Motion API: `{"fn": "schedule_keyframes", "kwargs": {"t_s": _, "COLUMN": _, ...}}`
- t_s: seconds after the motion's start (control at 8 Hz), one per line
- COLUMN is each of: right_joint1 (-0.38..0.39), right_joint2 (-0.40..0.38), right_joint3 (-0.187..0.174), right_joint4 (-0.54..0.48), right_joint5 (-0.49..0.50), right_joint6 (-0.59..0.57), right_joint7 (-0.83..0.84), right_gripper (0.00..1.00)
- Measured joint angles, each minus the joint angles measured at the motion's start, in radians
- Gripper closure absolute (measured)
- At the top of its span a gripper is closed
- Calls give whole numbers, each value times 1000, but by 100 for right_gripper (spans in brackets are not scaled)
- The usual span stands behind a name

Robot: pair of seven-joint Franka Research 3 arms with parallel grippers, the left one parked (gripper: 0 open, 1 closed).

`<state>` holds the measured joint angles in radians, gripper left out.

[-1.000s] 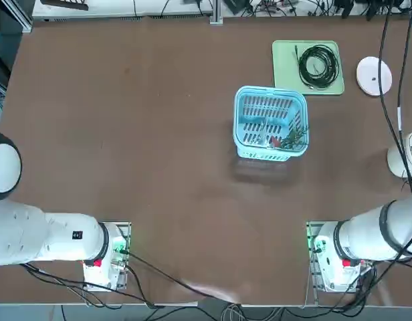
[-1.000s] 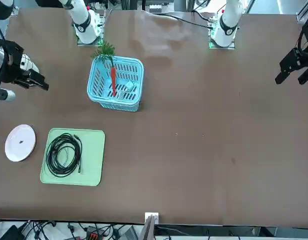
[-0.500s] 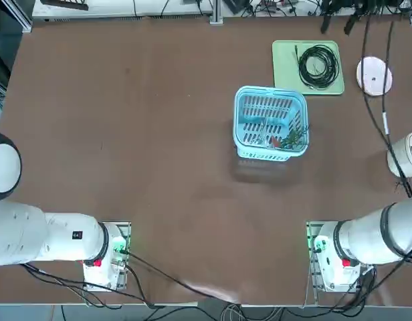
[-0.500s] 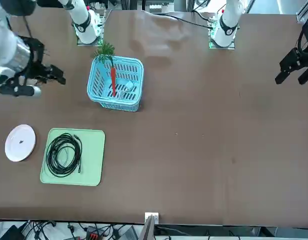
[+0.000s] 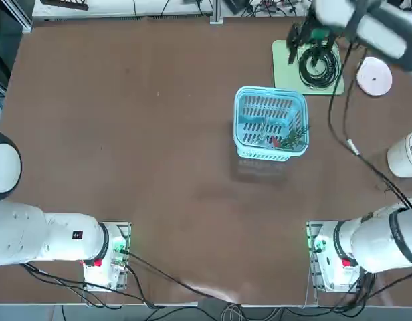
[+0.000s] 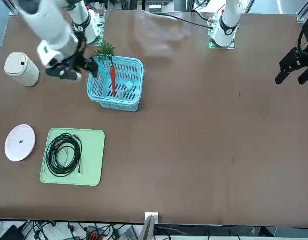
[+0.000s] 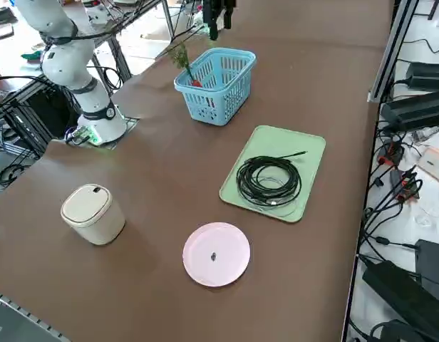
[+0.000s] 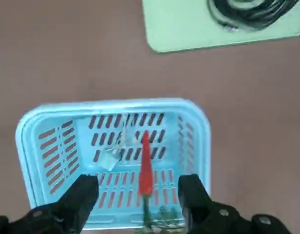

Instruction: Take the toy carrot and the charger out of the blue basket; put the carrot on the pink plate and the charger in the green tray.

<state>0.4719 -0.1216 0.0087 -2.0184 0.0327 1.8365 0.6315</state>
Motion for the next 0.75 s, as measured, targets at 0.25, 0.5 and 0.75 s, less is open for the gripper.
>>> {"fn": "schedule_keyframes", "kwargs": {"t_s": 0.25, "right_joint1": 88, "right_joint2": -37, "right_joint3": 22, "right_joint4": -179, "right_joint5": -14, "right_joint6": 147, "right_joint7": 117, "right_gripper": 0}}
{"fn": "schedule_keyframes", "kwargs": {"t_s": 0.5, "right_joint1": 98, "right_joint2": -38, "right_joint3": 69, "right_joint4": -298, "right_joint5": -29, "right_joint6": 262, "right_joint7": 183, "right_gripper": 0}}
{"fn": "schedule_keyframes", "kwargs": {"t_s": 0.75, "right_joint1": 97, "right_joint2": -33, "right_joint3": 80, "right_joint4": -393, "right_joint5": -32, "right_joint6": 383, "right_joint7": 191, "right_gripper": 0}}
